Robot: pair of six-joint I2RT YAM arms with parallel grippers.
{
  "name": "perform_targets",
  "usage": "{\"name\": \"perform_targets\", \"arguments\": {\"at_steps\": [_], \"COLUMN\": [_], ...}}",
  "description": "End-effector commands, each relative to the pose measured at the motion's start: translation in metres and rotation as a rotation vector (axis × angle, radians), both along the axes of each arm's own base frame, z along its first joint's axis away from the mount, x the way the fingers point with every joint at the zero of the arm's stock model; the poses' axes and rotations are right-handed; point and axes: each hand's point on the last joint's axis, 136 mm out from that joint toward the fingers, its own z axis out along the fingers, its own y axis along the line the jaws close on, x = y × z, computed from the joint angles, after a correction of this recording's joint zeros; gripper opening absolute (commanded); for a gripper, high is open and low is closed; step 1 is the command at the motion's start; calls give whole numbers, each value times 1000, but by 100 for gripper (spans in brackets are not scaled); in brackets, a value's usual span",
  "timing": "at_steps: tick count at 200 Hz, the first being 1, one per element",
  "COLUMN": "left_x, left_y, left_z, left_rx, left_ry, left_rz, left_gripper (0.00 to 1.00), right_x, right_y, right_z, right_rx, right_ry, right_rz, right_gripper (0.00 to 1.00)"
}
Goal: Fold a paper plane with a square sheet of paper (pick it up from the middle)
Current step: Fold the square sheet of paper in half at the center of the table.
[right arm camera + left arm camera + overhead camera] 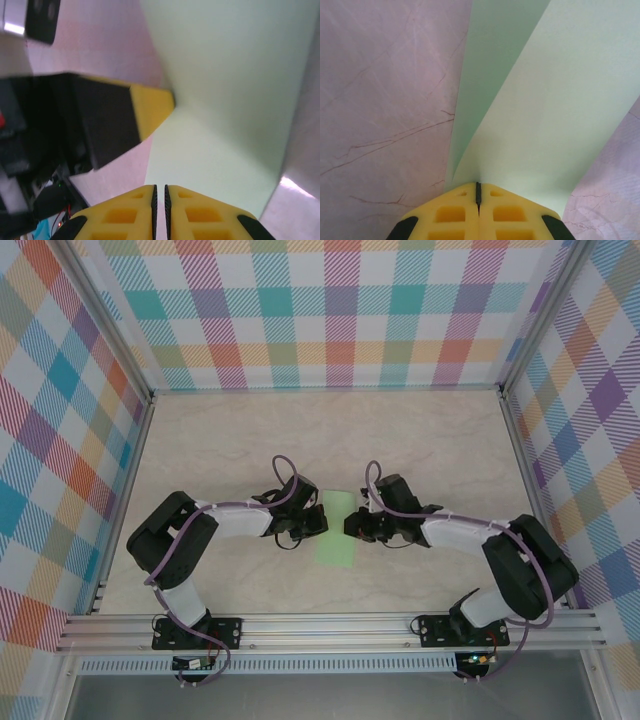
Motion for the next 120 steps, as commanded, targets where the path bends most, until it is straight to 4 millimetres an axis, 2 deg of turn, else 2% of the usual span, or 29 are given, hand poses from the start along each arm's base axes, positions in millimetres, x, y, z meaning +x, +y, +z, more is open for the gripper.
{"name": "perform_targets", "arguments": {"at_steps": [1,38,88,108,120], "left_x": [-28,-29,-32,-32,-32], "left_y": [21,21,24,25,25], "left_z": [-32,-33,-36,-35,-36], "left_rx": [114,117,129,130,134], "left_ry": [102,104,109,107,106], "left_rz": [-23,-25,-29,-27,-26], "left_gripper": [0,0,0,0,0], "right_x": [11,20,6,6,9], "right_y": [4,2,-9,-9,-7], "right_z": [-2,-17,-52,-52,-44], "right_rx": [2,-10,-71,-72,-68], "right_ry": [-11,8,75,80,68], "right_rz": [21,16,15,16,19], "right_gripper": [15,14,14,14,14]}}
